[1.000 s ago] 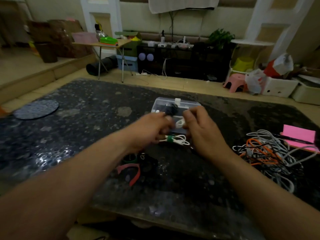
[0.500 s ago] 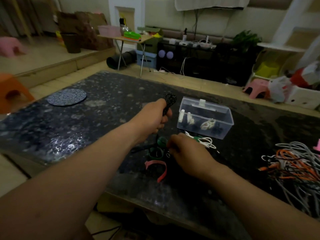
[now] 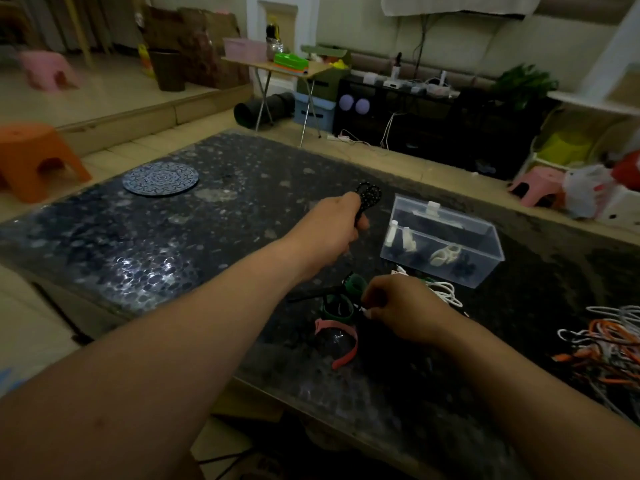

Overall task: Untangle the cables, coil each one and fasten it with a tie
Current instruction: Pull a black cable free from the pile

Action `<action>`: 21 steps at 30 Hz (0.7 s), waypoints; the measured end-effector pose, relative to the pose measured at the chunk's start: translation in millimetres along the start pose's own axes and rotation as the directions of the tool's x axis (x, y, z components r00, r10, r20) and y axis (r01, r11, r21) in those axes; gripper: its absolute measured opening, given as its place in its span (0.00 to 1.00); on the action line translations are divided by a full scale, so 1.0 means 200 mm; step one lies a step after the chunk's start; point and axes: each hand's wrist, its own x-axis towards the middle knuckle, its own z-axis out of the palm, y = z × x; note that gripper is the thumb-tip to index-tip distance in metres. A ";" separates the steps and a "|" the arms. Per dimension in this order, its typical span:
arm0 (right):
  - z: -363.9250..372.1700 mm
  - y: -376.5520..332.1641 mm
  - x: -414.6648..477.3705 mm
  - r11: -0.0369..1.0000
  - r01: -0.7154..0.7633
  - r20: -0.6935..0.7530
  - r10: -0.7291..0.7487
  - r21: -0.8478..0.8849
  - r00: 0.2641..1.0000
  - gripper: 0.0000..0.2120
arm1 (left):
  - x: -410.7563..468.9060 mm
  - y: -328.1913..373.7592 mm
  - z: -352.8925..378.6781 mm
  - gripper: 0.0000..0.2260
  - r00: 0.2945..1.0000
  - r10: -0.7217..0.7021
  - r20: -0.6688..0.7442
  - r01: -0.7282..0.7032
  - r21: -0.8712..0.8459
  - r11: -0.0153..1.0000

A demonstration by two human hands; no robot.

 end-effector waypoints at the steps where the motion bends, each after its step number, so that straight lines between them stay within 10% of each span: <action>1: 0.01 -0.01 0.00 1.000 0.010 -0.010 -0.010 -0.016 1.000 0.07 | 0.00 0.00 0.00 0.19 1.000 0.003 0.000 -0.003 0.006 1.000; 21: -0.12 0.06 -0.15 0.859 -0.174 0.059 0.167 0.481 0.984 0.01 | 0.02 -0.06 0.18 0.13 0.985 -0.058 0.164 0.047 0.074 0.996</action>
